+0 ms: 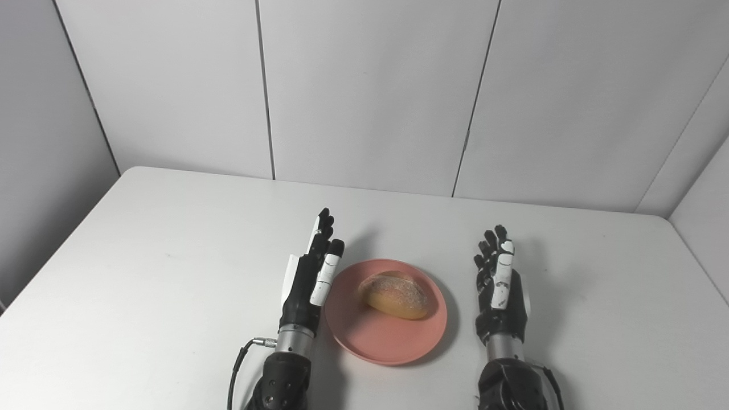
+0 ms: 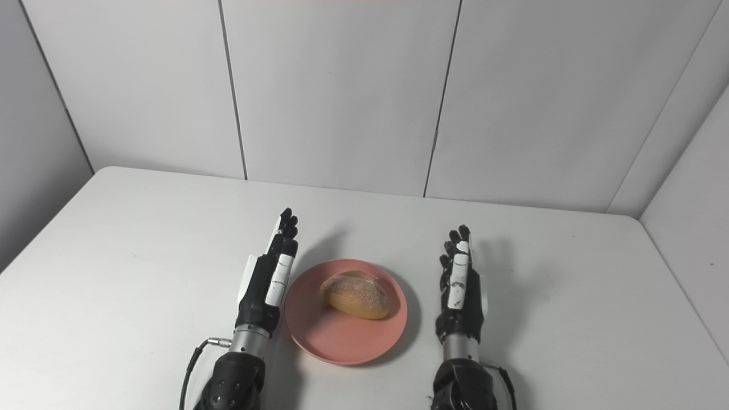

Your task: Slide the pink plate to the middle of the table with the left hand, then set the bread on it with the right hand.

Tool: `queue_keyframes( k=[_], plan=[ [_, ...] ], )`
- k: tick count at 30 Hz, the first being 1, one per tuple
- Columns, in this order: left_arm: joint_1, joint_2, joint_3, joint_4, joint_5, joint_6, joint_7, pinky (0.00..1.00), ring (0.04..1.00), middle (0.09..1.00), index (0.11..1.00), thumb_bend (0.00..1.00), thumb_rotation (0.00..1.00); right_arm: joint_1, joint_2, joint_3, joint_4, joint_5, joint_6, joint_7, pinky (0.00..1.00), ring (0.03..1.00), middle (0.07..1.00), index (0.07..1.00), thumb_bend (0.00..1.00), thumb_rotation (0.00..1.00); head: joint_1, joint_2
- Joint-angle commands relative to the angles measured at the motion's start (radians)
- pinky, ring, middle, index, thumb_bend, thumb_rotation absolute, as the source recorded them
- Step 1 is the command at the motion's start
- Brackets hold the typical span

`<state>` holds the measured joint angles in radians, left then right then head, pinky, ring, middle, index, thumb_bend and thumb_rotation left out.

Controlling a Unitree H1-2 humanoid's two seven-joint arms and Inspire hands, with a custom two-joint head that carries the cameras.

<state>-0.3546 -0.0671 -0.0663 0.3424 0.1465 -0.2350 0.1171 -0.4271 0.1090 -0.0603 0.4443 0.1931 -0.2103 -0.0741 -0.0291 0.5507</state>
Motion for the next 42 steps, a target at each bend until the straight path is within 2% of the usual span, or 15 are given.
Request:
queue_keyframes(
  k=[1, 4, 10, 17, 19, 21, 23, 27, 34, 42],
  plan=[
    [0.033, 0.013, -0.003, 0.049, 0.034, -0.016, 0.027, 1.0, 1.0, 1.0, 0.993, 0.89, 1.0, 0.045, 0.007, 0.011, 0.031, -0.014, 0.009, 0.019, 1.0, 1.0, 0.988, 1.0, 0.88, 1.0, -0.001, 0.0],
    [0.031, 0.016, -0.004, 0.042, 0.044, 0.013, 0.021, 1.0, 1.0, 1.0, 0.992, 0.88, 1.0, 0.053, 0.009, 0.022, 0.038, -0.048, -0.009, 0.007, 1.0, 1.0, 0.986, 1.0, 0.86, 1.0, -0.001, 0.0],
    [0.023, 0.027, -0.004, 0.044, 0.036, 0.028, 0.007, 1.0, 1.0, 1.0, 1.0, 0.86, 1.0, 0.057, 0.006, 0.053, 0.08, -0.167, -0.081, -0.042, 1.0, 1.0, 0.986, 0.996, 0.85, 1.0, -0.001, 0.0],
    [0.013, 0.035, 0.005, 0.052, -0.008, 0.034, -0.023, 1.0, 1.0, 1.0, 1.0, 0.87, 1.0, 0.074, 0.001, 0.082, 0.065, -0.274, -0.079, -0.098, 1.0, 1.0, 1.0, 1.0, 0.88, 1.0, -0.014, 0.008],
    [0.01, 0.033, 0.012, 0.05, -0.028, 0.055, -0.032, 1.0, 1.0, 1.0, 1.0, 0.89, 1.0, 0.073, -0.005, 0.086, 0.074, -0.308, -0.092, -0.124, 1.0, 1.0, 1.0, 1.0, 0.89, 1.0, -0.015, 0.009],
    [0.008, 0.032, 0.016, 0.049, -0.039, 0.068, -0.036, 1.0, 1.0, 1.0, 1.0, 0.9, 1.0, 0.072, -0.008, 0.087, 0.085, -0.332, -0.105, -0.147, 1.0, 1.0, 1.0, 1.0, 0.86, 1.0, -0.016, 0.01],
    [0.004, 0.033, 0.018, 0.054, -0.046, 0.076, -0.037, 1.0, 1.0, 1.0, 1.0, 0.91, 1.0, 0.069, -0.007, 0.083, 0.101, -0.338, -0.12, -0.161, 1.0, 1.0, 1.0, 1.0, 0.82, 1.0, -0.018, 0.009],
    [-0.002, 0.033, 0.024, 0.069, -0.061, 0.07, -0.041, 1.0, 1.0, 1.0, 1.0, 0.9, 1.0, 0.065, -0.005, 0.079, 0.128, -0.342, -0.138, -0.183, 1.0, 1.0, 1.0, 1.0, 0.82, 1.0, -0.025, 0.008],
    [-0.007, 0.04, 0.028, 0.079, -0.059, 0.062, -0.041, 1.0, 1.0, 1.0, 1.0, 0.92, 1.0, 0.063, 0.001, 0.074, 0.133, -0.313, -0.146, -0.175, 1.0, 1.0, 1.0, 1.0, 0.81, 1.0, -0.041, 0.009],
    [-0.023, 0.071, 0.053, 0.07, -0.108, 0.069, -0.081, 1.0, 1.0, 1.0, 1.0, 0.92, 1.0, 0.058, 0.035, 0.064, 0.132, -0.265, -0.127, -0.168, 1.0, 1.0, 1.0, 1.0, 0.79, 1.0, -0.153, 0.018]
  ],
)
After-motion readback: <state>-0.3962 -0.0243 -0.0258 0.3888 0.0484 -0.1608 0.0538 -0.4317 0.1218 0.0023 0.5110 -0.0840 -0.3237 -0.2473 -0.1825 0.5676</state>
